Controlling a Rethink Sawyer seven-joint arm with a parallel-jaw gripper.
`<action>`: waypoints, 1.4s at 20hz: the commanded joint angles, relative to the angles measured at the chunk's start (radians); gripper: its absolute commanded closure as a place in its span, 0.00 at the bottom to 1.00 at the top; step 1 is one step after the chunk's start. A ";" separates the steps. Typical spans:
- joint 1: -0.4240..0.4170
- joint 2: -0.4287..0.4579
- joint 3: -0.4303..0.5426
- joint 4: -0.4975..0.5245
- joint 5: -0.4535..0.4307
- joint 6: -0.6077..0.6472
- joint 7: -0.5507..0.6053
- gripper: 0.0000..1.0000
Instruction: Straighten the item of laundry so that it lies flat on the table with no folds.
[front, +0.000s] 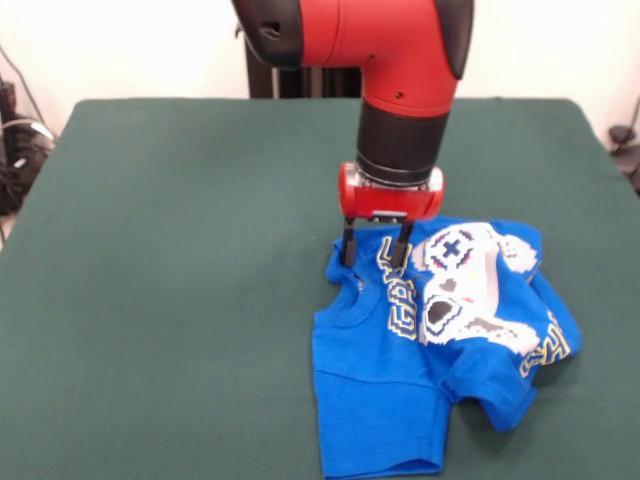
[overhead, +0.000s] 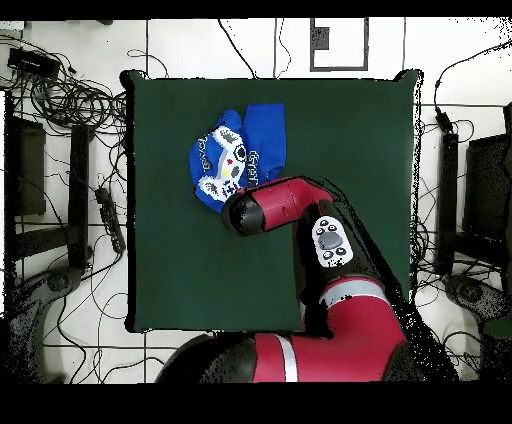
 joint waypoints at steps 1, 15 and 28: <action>0.009 0.117 0.000 -0.017 -0.009 -0.065 0.074 0.00; 0.063 0.099 -0.060 -0.014 0.005 -0.070 0.124 0.00; 0.057 0.067 -0.058 0.016 0.028 -0.118 0.109 0.00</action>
